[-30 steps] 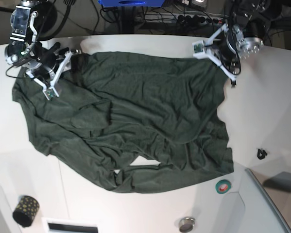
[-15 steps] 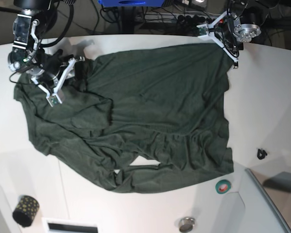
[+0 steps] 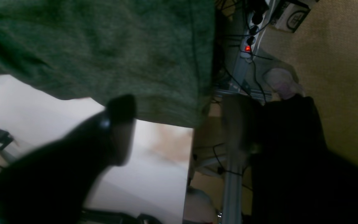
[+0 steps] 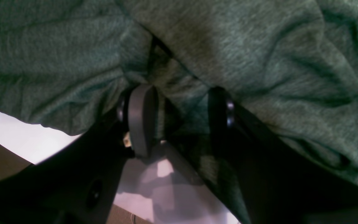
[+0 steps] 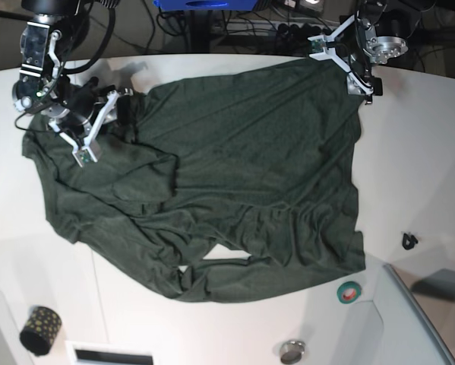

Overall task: Layout the t-shirt on the table in an organized manner, then fold the t-shirt properly
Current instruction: 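Lower both grippers onto the shirt sides and grasp the fabric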

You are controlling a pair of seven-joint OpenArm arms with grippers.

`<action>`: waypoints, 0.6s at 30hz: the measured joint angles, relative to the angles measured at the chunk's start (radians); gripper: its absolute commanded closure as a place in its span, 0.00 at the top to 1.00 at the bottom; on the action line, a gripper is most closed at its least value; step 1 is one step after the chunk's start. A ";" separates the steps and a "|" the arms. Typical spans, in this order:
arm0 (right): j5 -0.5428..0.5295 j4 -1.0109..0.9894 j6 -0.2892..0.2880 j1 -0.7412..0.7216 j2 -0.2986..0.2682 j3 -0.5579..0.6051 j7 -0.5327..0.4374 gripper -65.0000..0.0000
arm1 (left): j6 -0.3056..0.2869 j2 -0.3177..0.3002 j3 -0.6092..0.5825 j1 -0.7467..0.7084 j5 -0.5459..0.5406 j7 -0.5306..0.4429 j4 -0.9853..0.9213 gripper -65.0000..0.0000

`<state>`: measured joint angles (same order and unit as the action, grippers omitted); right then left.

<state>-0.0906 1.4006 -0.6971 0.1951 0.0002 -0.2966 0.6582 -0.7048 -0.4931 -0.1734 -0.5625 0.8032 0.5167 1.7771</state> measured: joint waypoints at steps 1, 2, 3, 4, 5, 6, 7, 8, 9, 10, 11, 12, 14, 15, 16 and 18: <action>0.000 0.000 0.000 0.000 0.000 0.000 0.000 0.40 | 0.000 0.000 0.002 -0.001 0.000 0.000 0.001 0.86; 0.000 0.000 0.000 0.000 0.000 0.000 0.000 0.40 | 0.000 0.000 0.003 0.000 -0.003 0.000 0.001 0.89; 0.000 0.000 0.000 0.000 0.000 0.000 0.000 0.40 | 0.000 0.000 0.006 0.000 -0.003 0.000 0.001 0.90; 0.001 0.003 0.000 0.001 0.000 0.000 0.001 0.39 | 0.000 0.000 0.010 0.001 -0.003 0.000 0.001 0.91; 0.002 0.013 0.000 0.009 0.002 0.000 0.001 0.39 | -0.001 0.000 0.019 0.000 -0.005 0.000 0.007 0.90; 0.010 0.036 0.002 0.024 0.003 0.000 0.009 0.39 | -0.003 0.003 0.040 -0.001 -0.023 0.001 0.019 0.90; 0.018 0.072 0.002 0.045 0.004 0.000 0.018 0.39 | -0.003 0.008 0.064 0.000 -0.054 0.001 0.033 0.90; 0.020 0.112 0.002 0.071 0.003 0.000 0.011 0.39 | -0.003 0.010 0.086 0.003 -0.106 0.008 0.053 0.90; 0.021 0.153 0.001 0.093 0.002 -0.001 -0.001 0.39 | -0.006 0.008 0.109 0.016 -0.181 0.011 0.078 0.90; 0.023 0.184 0.001 0.102 0.002 -0.004 0.000 0.39 | -0.005 0.008 0.136 0.040 -0.269 0.010 0.098 0.90; 0.023 0.204 0.001 0.101 0.002 -0.005 -0.001 0.39 | -0.003 0.013 0.172 0.063 -0.348 -0.001 0.110 0.90; 0.019 0.218 0.003 0.095 0.002 -0.005 -0.008 0.39 | 0.000 0.013 0.208 0.081 -0.415 -0.006 0.113 0.90; 0.010 0.240 0.003 0.088 -0.019 0.001 -0.024 0.39 | 0.001 0.008 0.262 0.122 -0.508 0.010 0.108 0.90; 0.008 0.244 -0.003 0.089 -0.034 0.002 -0.030 0.39 | 0.013 0.008 0.275 0.137 -0.548 0.014 0.091 0.90; 0.010 0.242 0.000 0.089 -0.043 0.001 -0.024 0.39 | 0.014 0.006 0.274 0.157 -0.581 0.022 0.061 0.90; 0.023 0.233 0.000 0.083 -0.051 -0.002 -0.005 0.39 | 0.008 0.025 0.255 0.204 -0.631 0.016 -0.027 0.88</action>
<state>-0.0673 1.6341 -0.6975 0.2783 -0.0505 -0.2985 0.6537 -0.6964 -0.4683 0.0814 -0.3588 0.1726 0.5327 1.7504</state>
